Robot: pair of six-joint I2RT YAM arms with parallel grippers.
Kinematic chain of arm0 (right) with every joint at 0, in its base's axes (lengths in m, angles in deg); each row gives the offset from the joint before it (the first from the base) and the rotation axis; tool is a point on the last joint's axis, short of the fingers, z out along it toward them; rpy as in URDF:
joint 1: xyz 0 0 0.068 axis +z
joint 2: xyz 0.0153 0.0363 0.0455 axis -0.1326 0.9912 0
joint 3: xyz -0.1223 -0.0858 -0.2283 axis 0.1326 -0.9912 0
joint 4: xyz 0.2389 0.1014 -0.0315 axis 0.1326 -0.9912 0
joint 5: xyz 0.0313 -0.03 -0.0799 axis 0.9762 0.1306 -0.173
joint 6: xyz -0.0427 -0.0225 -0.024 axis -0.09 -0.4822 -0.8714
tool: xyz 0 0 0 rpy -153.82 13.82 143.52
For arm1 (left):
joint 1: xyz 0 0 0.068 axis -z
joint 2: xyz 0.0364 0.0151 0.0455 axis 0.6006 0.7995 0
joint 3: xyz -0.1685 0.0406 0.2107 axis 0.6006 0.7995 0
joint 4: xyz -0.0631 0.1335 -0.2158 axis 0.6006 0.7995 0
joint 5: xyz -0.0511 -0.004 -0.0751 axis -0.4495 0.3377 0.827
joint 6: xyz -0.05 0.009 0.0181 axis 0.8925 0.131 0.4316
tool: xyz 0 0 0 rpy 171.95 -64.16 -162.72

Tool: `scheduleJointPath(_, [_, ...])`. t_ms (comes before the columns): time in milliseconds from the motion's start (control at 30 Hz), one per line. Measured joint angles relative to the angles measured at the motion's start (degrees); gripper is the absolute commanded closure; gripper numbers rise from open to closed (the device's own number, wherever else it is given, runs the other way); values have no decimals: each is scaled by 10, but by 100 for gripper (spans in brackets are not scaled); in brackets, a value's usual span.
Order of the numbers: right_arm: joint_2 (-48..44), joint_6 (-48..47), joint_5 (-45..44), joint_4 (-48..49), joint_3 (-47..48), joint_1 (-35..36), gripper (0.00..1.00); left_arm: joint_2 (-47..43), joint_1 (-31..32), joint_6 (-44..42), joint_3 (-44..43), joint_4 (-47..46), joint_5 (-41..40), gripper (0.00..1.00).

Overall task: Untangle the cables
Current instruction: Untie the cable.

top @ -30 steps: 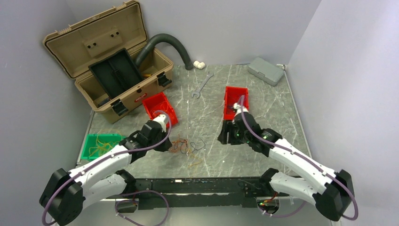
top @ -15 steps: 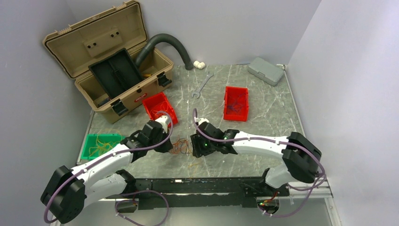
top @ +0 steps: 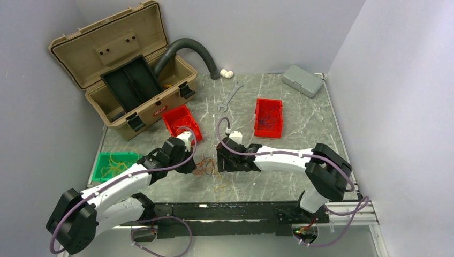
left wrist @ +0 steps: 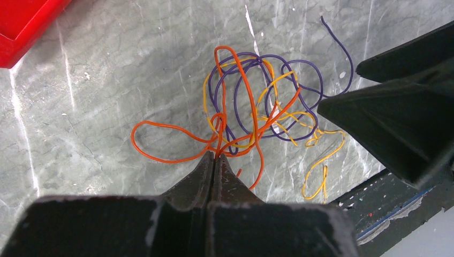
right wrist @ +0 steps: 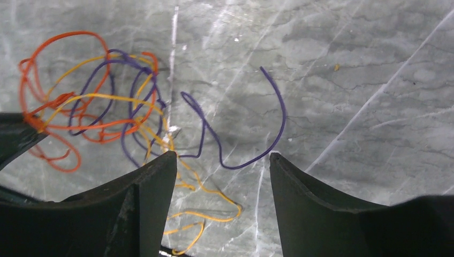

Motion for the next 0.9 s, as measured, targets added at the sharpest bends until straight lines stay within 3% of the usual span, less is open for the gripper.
scheduleJointPath(200, [48,27,-18,-4,11,0,38,-1,0,0,0,0,0,100])
scheduleJointPath(333, [74,32,-34,-4,36,0,45,-5,0,0,1,0,0,100])
scheduleJointPath(400, [82,31,-42,-4,44,0,60,-6,0,0,3,0,0,100])
scheduleJointPath(500, [97,28,-61,-13,59,5,100,-6,0,0,5,0,0,100])
scheduleJointPath(767, [89,13,-90,-51,58,-7,100,-11,0,0,6,7,-10,100])
scheduleJointPath(900, [-17,-15,-103,-86,5,-109,100,-20,0,0,6,18,-26,100])
